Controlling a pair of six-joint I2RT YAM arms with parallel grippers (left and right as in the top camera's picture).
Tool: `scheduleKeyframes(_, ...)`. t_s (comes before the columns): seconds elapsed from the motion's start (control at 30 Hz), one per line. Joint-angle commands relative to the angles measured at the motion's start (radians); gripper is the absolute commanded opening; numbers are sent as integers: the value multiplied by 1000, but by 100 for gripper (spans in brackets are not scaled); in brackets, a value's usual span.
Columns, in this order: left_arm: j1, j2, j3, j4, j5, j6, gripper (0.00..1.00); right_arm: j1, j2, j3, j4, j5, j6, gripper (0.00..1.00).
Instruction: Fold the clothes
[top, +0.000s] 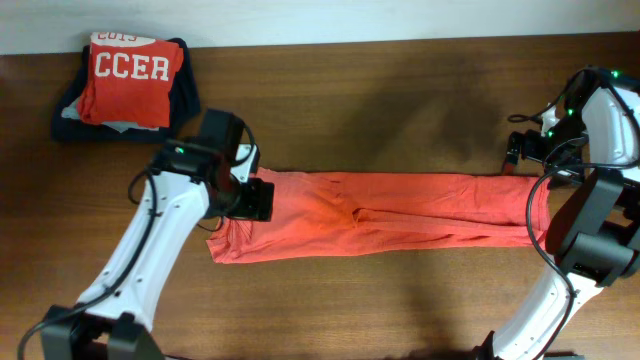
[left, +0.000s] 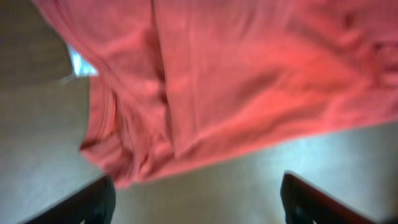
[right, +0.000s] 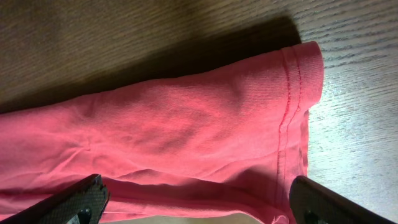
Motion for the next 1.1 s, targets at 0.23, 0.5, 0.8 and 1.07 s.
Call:
scheduleKeyframes(0.23, 0, 84, -124, 144, 8, -10, 79, -3, -6, 13, 0, -2, 0, 99)
scheduleKeyframes(0.5, 0, 158, -144, 185, 12, -10, 63, -3, -6, 13, 0, -2, 0, 99)
scheduleKeyframes(0.8, 0, 172, -195, 227, 31, -10, 54, -3, -6, 13, 0, -2, 0, 99)
scheduleKeyframes(1.07, 0, 174, -218, 272, 31, -10, 60, -3, -6, 13, 0, -2, 0, 99)
